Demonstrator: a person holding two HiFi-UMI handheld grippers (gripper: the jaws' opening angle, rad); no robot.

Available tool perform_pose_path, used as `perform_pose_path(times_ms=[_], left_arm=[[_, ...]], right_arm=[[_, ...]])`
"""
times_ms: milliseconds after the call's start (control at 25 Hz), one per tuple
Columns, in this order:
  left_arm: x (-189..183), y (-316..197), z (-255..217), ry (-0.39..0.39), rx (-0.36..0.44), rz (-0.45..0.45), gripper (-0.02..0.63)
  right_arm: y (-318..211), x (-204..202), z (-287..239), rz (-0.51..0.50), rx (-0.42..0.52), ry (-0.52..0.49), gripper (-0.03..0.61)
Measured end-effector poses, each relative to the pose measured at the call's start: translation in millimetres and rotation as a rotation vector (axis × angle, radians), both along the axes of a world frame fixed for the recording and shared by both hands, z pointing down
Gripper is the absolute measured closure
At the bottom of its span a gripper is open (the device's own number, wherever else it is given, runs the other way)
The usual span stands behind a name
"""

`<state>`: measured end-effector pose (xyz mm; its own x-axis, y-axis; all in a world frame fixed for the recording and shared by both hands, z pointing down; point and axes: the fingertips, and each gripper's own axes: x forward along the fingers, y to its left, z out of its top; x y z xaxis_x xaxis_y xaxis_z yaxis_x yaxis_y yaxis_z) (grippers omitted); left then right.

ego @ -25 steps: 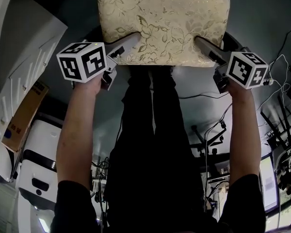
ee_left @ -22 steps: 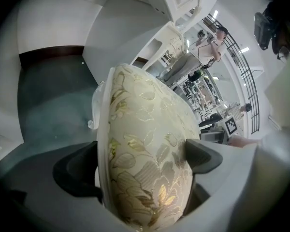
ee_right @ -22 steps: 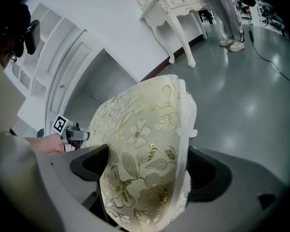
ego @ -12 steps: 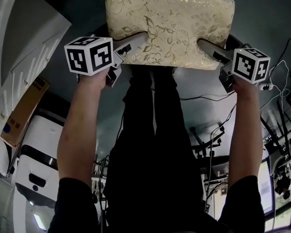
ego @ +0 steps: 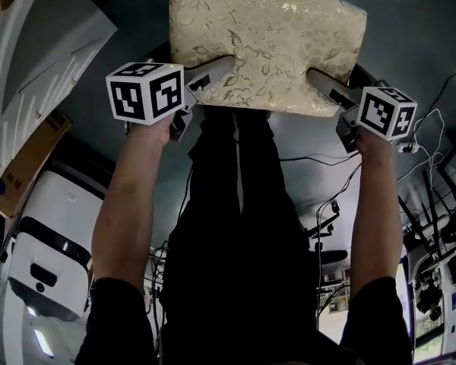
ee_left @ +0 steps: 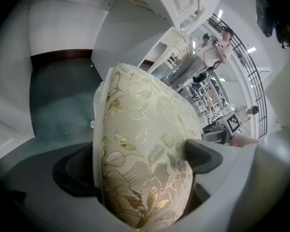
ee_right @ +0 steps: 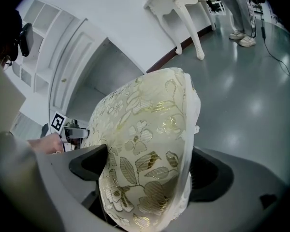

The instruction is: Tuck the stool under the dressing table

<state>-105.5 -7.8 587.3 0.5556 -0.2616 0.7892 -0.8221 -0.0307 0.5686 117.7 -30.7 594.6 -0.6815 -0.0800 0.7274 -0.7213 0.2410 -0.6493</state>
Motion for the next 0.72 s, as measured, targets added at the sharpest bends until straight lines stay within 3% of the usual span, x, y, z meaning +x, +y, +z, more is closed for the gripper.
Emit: perform_pose_path(times_ms=[200,440,720], left_arm=[[1,6,-4,0.016,-0.007,-0.073,0.052],[3,-5,4,0.028,0.013,0.051,0.052],[-1,0,-4,0.020,0.025,-0.007,0.052]], right_arm=[[-11,-2,-7,-0.062,0.010,0.001,0.075],[5,4,-2,0.057,0.030,0.010,0.075],[-2,-2,-10,0.014,0.056,0.000,0.075]])
